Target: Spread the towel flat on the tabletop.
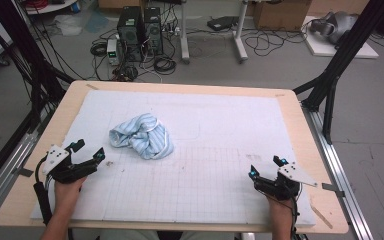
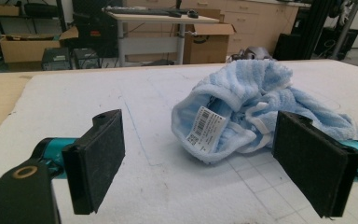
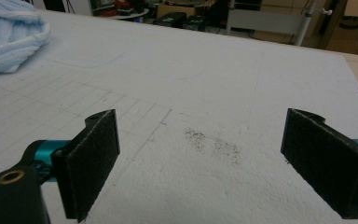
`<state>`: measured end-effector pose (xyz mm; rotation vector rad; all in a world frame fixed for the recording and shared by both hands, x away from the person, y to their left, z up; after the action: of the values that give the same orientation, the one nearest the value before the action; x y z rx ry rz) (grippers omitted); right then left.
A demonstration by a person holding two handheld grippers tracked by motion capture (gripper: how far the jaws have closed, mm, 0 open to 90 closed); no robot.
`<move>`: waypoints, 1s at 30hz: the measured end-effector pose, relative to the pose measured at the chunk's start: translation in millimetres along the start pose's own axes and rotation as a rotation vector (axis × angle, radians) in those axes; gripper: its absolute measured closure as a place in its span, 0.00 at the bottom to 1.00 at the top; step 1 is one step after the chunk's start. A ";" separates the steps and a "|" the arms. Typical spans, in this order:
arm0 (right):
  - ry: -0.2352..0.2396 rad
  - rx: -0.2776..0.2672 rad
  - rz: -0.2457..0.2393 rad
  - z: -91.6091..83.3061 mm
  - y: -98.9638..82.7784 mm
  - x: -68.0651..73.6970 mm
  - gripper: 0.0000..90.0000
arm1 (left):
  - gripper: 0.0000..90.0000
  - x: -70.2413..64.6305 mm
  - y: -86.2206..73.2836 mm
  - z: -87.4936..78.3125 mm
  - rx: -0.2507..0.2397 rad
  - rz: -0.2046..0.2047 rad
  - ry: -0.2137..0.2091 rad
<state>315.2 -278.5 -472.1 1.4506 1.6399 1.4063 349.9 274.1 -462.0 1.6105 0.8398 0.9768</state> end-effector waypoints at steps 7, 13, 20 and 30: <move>-0.001 0.001 0.001 -0.6 -0.2 0.4 0.12 | 0.19 0.4 -0.3 0.1 0.007 -0.001 0.004; 0.000 -0.009 -0.016 -0.5 0.1 1.1 0.12 | 0.19 -0.9 -0.1 0.5 0.010 0.010 0.000; -0.010 -0.006 -0.033 0.2 -0.2 1.5 0.12 | 0.20 -1.2 -0.1 0.6 0.011 0.018 -0.004; -0.011 0.008 -0.025 0.8 -0.7 1.6 0.12 | 0.21 1.2 -0.2 2.7 0.034 -0.010 -0.017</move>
<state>315.2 -276.7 -472.6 1.4343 1.6528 1.3771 352.8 274.2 -462.3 1.6399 0.8561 0.9459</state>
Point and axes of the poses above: each handheld gripper's, and its own axes: z roughly forward along the jaws, y roughly out of its top, x roughly to its left, the point moved 7 cm from there along z, roughly forward along the jaws, and after that the axes turned 15 degrees about z, right-handed, at the moved point
